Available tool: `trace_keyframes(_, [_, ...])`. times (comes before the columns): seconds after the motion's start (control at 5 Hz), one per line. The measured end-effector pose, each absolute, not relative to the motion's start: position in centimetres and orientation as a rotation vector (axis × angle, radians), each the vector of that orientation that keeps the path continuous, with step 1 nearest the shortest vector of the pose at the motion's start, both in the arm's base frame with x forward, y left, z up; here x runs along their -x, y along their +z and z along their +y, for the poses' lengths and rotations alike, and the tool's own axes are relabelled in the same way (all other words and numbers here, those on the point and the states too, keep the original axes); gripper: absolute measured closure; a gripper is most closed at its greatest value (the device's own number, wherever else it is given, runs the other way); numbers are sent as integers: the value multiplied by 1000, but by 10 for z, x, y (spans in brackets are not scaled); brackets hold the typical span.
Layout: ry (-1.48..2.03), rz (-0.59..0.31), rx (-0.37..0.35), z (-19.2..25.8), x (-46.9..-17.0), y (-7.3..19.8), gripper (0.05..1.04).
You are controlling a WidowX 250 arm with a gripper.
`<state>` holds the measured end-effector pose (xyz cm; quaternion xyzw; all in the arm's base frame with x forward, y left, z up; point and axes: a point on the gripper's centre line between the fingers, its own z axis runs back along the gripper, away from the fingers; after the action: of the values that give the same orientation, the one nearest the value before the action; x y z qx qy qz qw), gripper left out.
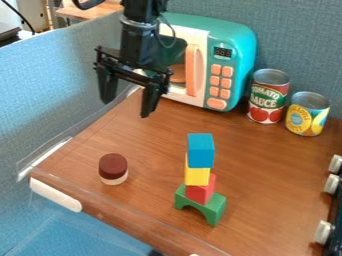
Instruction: Remove the brown cylender the tower and put it in the middle of the table
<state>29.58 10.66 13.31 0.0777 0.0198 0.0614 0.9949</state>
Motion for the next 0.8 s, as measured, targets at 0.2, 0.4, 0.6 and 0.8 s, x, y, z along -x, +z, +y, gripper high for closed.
trace_keyframes(0.2, [17,36,-110,87,-299,125,83])
trace_keyframes(0.4, [-34,26,-55,78,-298,115,83])
trace_keyframes(0.6, [-45,-3,-40,74,-299,120,83])
trace_keyframes(0.8, [-40,-8,-67,78,-301,120,83])
